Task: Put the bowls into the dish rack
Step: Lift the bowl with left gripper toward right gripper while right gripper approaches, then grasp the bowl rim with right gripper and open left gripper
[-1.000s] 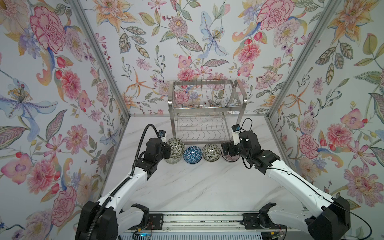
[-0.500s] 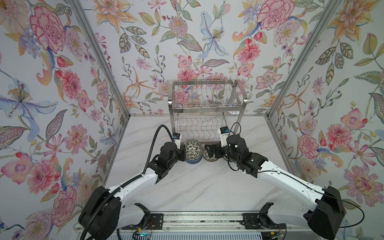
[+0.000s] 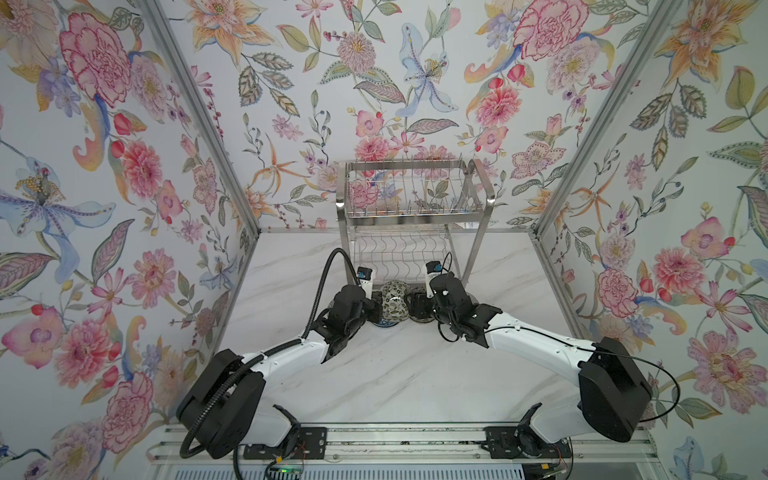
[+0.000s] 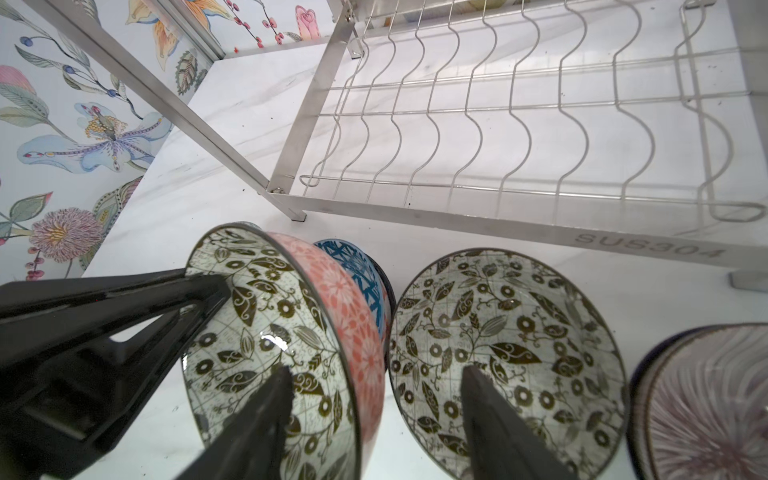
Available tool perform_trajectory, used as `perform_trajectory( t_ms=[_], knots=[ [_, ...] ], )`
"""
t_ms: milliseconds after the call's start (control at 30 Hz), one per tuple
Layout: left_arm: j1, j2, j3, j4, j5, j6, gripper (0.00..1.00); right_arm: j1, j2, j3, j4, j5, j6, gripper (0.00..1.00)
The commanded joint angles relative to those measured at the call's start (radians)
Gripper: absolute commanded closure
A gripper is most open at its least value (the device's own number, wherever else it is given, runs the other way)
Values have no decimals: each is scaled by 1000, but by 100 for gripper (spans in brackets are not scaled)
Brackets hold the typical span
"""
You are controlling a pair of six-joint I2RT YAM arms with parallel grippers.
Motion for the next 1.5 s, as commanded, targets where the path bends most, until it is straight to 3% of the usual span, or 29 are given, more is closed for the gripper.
perform_trajectory(
  t_ms=[0,100,367,600,933,1000,1067,1167,1467],
  knots=[
    [-14,3,45,93,21,-23,100,10,28,10,25,-7,33,48],
    [-15,3,50,100,26,-22,100,10,42,19,28,-7,37,58],
    [-24,1,56,140,52,-17,100,10,97,61,28,-31,38,63],
    [-29,-2,53,159,64,-15,100,5,95,67,31,-31,27,99],
    [-30,-1,55,134,78,10,100,-5,62,73,-7,11,-19,100],
    [-30,-9,72,82,72,45,74,-10,50,73,-15,27,-33,100],
    [-29,-24,93,3,46,93,39,-16,38,73,-26,44,-54,100],
    [-21,-62,116,-110,-5,157,3,-28,14,75,-48,77,-88,100],
    [123,-190,186,-404,-19,246,1,-56,-10,109,-114,244,-260,100]
  ],
)
